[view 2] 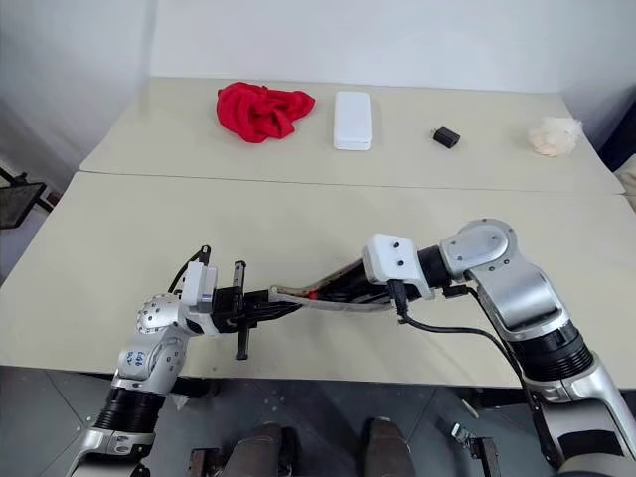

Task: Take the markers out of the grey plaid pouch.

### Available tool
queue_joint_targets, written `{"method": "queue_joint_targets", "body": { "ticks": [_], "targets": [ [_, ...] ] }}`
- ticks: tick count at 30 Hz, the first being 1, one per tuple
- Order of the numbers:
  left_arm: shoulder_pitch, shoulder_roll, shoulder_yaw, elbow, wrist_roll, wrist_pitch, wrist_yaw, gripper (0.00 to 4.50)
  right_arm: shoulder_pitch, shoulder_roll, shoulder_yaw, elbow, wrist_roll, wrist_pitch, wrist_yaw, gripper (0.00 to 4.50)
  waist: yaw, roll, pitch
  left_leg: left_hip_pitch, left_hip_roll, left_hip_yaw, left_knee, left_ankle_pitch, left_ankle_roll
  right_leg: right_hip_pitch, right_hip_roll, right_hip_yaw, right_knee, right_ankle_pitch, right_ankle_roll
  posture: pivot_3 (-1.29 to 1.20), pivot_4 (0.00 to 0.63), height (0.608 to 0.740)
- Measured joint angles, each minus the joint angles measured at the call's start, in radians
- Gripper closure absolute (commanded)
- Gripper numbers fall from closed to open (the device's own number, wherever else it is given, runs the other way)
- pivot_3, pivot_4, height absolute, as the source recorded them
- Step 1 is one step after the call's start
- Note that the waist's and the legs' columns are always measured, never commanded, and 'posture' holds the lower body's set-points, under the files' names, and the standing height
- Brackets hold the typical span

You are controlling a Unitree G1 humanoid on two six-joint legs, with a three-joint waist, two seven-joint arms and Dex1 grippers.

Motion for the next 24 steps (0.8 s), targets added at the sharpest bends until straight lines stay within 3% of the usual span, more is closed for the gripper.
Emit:
{"method": "queue_joint_targets", "body": {
  "ticks": [5, 11, 17, 24],
  "targets": [
    [0.005, 0.014, -0.007, -0.005, 0.0, 0.006, 0.007, 4.5, 0.03, -0.008, -0.008, 0.022, 0.0, -0.114, 0.012, 3.9, 0.002, 0.0, 0.0, 0.0, 0.0, 0.0, 0.0, 0.0, 0.0, 0.0, 0.0, 0.0, 0.0, 0.0, 0.0, 0.0, 0.15, 0.74],
    [0.011, 0.023, -0.008, -0.031, -0.005, 0.022, 0.015, 4.5, 0.059, -0.026, -0.019, 0.009, 0.05, -0.114, 0.005, 3.9, 0.001, 0.0, 0.0, 0.0, 0.0, 0.0, 0.0, 0.0, 0.0, 0.0, 0.0, 0.0, 0.0, 0.0, 0.0, 0.0, 0.15, 0.74],
    [-0.006, 0.051, -0.003, -0.029, -0.037, 0.066, 0.021, 4.5, 0.049, -0.018, -0.156, -0.083, 0.346, 0.125, -0.112, 3.9, 0.002, 0.0, 0.0, 0.0, 0.0, -0.001, 0.001, 0.0, 0.0, 0.0, -0.001, 0.0, 0.0, 0.0, 0.0, 0.0, 0.15, 0.74],
    [-0.09, 0.055, 0.006, 0.003, -0.05, 0.088, 0.06, 4.5, 0.028, -0.032, -0.363, -0.133, 0.744, 0.457, -0.423, 3.9, 0.006, 0.0, 0.0, 0.0, 0.0, -0.001, 0.0, 0.0, 0.0, 0.0, -0.001, 0.0, 0.0, 0.0, 0.0, 0.0, 0.15, 0.74]
  ]
}}
